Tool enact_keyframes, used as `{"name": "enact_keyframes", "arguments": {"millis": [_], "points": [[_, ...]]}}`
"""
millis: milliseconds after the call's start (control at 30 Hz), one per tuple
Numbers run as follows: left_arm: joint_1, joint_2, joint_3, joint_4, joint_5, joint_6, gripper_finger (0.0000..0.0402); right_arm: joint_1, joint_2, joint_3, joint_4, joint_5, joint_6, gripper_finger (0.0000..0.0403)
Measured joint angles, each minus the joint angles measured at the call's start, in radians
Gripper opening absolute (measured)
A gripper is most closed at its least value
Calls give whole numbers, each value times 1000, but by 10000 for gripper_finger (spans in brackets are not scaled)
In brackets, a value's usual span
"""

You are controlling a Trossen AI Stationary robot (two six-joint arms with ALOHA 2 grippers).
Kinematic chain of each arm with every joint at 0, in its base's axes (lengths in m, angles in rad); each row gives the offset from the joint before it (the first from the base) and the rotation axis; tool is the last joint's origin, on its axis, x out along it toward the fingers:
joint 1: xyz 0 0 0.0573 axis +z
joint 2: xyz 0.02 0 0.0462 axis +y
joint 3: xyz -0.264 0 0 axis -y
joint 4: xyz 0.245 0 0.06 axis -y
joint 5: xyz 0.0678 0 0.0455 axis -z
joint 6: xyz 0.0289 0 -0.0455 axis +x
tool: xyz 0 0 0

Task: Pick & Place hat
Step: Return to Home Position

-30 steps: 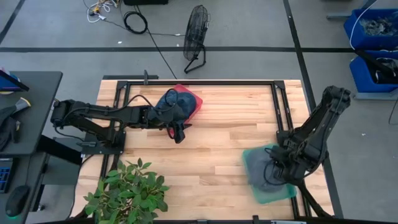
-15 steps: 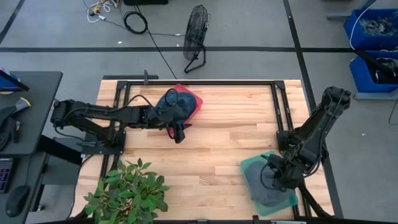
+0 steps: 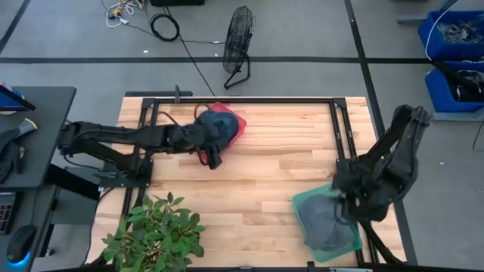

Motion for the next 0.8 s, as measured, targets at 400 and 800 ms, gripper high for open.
{"name": "enact_keyframes", "arguments": {"millis": [400,800], "points": [[-7,-346,54,-166,-6,208,169,-1,-227,32,-27,531,-461,133],[11,-702,-383,87,73,369,169,12,-635,-340,173,714,-531,85]]}}
